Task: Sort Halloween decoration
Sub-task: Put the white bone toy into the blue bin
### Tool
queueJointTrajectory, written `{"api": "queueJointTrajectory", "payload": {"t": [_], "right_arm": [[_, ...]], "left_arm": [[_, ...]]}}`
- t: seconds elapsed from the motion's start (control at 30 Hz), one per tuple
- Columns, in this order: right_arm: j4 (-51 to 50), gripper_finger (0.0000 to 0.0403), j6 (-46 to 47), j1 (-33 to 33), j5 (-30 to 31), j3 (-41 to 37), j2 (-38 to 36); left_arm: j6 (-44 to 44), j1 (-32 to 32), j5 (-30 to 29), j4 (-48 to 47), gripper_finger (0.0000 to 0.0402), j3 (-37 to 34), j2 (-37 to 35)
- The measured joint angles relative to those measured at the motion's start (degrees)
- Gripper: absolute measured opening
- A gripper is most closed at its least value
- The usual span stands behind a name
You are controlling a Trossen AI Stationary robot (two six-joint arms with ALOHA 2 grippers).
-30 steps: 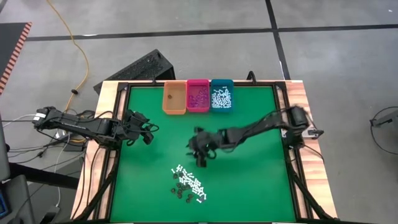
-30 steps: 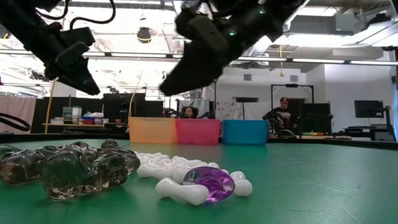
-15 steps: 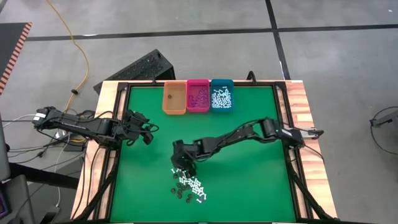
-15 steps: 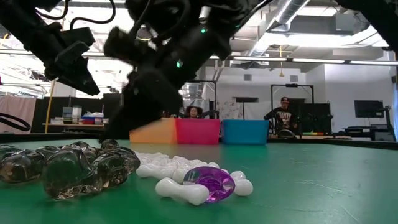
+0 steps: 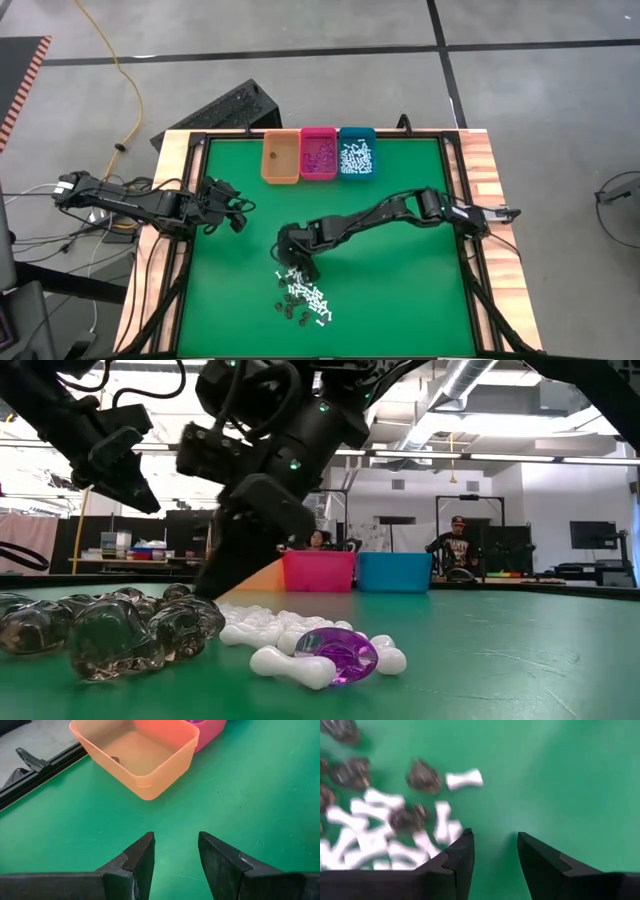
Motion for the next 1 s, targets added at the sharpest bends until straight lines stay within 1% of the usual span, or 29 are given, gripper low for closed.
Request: {"api": "queueJointTrajectory", "payload": {"t": [0.1, 0.17, 0.3, 0.4, 0.6, 0.7, 1.0], "right_arm": [[-1.4, 0.0168, 0.1, -0.9, -0.7, -0.3, -2.0], [0.1, 0.0161, 0.1, -1.2, -2.1, -0.3, -3.7], [1.8, 0.0158, 1.6, 0.0, -3.0, 0.0, -5.7], [1.3, 0.0159, 2.0, 1.5, -3.1, -0.2, -5.2], [5.0, 0.0161, 2.2, 2.6, -2.9, -0.1, -2.5], [3.5, 0.0161, 2.9, 2.6, -2.9, -0.2, -1.6], [1.1, 0.0162, 3.7, 2.1, -2.9, -1.2, -1.6]], "left_arm": [[0.0, 0.0, 0.0, 0.0, 0.0144, 0.0, 0.0], [0.0, 0.0, -0.1, 0.0, 0.0144, 0.0, 0.0], [0.0, 0.0, -0.1, 0.0, 0.0144, 0.0, 0.0], [0.0, 0.0, -0.2, 0.0, 0.0144, 0.0, 0.0], [0.0, 0.0, -0.2, 0.0, 0.0144, 0.0, 0.0], [0.0, 0.0, -0.2, -0.3, 0.0144, 0.0, 0.0], [-0.2, 0.0, -0.3, -0.6, 0.0144, 0.0, 0.0]]}}
